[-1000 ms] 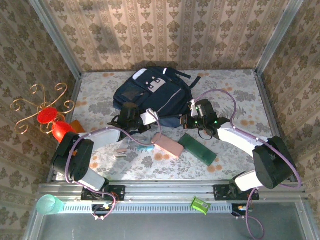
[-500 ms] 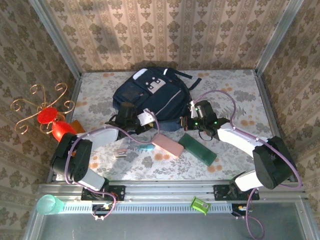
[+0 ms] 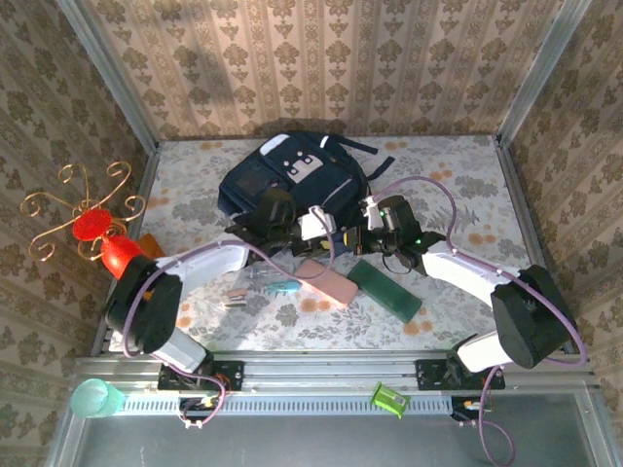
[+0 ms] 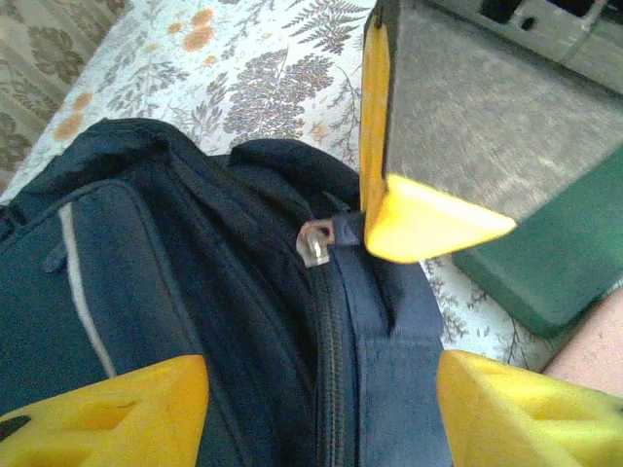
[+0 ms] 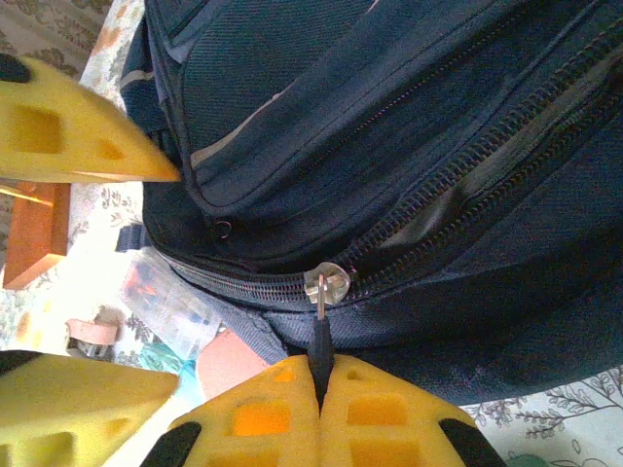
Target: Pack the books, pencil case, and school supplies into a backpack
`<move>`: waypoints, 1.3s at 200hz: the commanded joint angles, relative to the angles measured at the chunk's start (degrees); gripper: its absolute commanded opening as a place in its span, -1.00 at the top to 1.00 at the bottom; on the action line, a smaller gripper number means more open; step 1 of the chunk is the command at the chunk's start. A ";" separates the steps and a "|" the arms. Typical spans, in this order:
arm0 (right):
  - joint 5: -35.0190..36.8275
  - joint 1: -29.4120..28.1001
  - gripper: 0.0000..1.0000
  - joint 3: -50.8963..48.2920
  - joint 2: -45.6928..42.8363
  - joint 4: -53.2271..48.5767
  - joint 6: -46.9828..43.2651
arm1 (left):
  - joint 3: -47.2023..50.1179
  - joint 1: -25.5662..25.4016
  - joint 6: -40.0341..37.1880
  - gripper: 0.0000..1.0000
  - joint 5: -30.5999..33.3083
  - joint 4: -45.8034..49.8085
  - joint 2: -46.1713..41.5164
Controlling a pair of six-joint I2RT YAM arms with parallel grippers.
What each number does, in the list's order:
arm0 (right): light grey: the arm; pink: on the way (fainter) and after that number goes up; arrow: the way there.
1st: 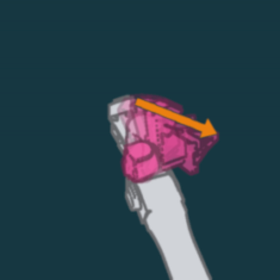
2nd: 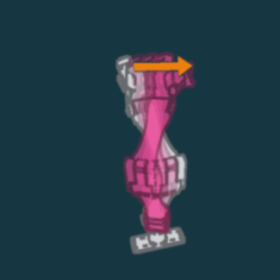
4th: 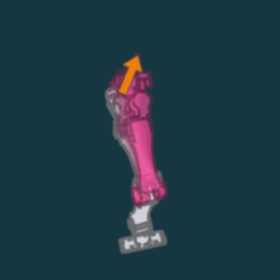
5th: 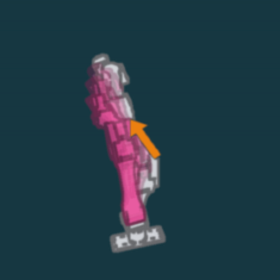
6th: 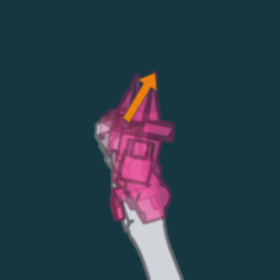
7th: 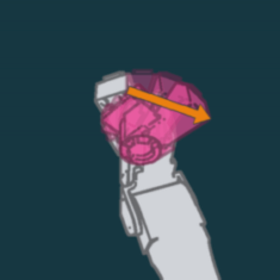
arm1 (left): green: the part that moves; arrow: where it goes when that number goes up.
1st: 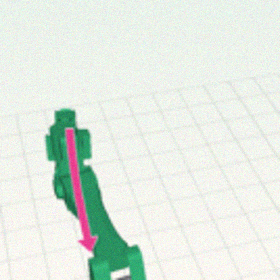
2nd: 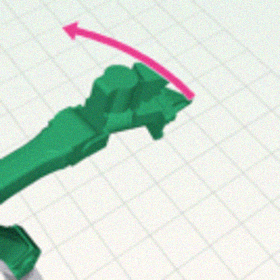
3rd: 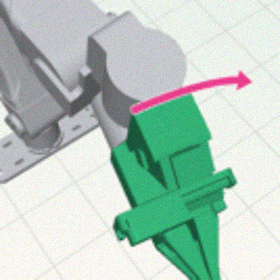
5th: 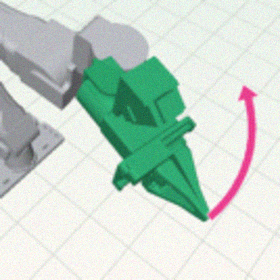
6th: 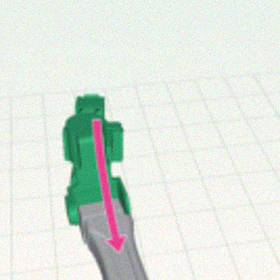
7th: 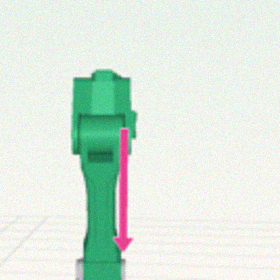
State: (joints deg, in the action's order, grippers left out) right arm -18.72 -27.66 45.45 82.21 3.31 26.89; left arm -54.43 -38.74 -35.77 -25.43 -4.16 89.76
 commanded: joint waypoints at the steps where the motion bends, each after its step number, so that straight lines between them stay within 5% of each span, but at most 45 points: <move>1: -3.08 -0.69 1.00 -0.53 -1.77 4.40 1.13 | -3.47 -0.66 -1.60 -0.18 0.63 5.07 3.31; 114: 1.98 0.13 1.00 -2.85 -4.48 4.40 1.10 | -2.72 4.05 -2.56 1.00 -2.85 8.97 3.99; 184: 15.20 3.55 1.00 0.19 -2.85 -6.57 -0.61 | 3.27 8.73 -4.99 1.00 -4.08 8.67 -2.63; 219: 11.69 3.32 1.00 0.59 -2.85 -4.20 -1.82 | 6.08 11.44 -0.71 1.00 3.23 4.14 -4.42; 235: 8.11 2.58 1.00 0.43 -2.78 -1.43 -1.60 | 6.03 11.32 2.79 0.61 5.21 2.08 -4.35; 260: 4.33 1.23 1.00 0.86 -0.78 2.09 -1.24 | 6.45 10.13 8.57 0.03 -0.29 -0.41 -5.41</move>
State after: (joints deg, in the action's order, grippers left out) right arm -11.57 -25.78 45.15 80.62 1.15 26.02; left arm -48.58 -28.42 -33.67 -25.12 -0.21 86.59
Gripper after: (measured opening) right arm 0.067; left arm 0.400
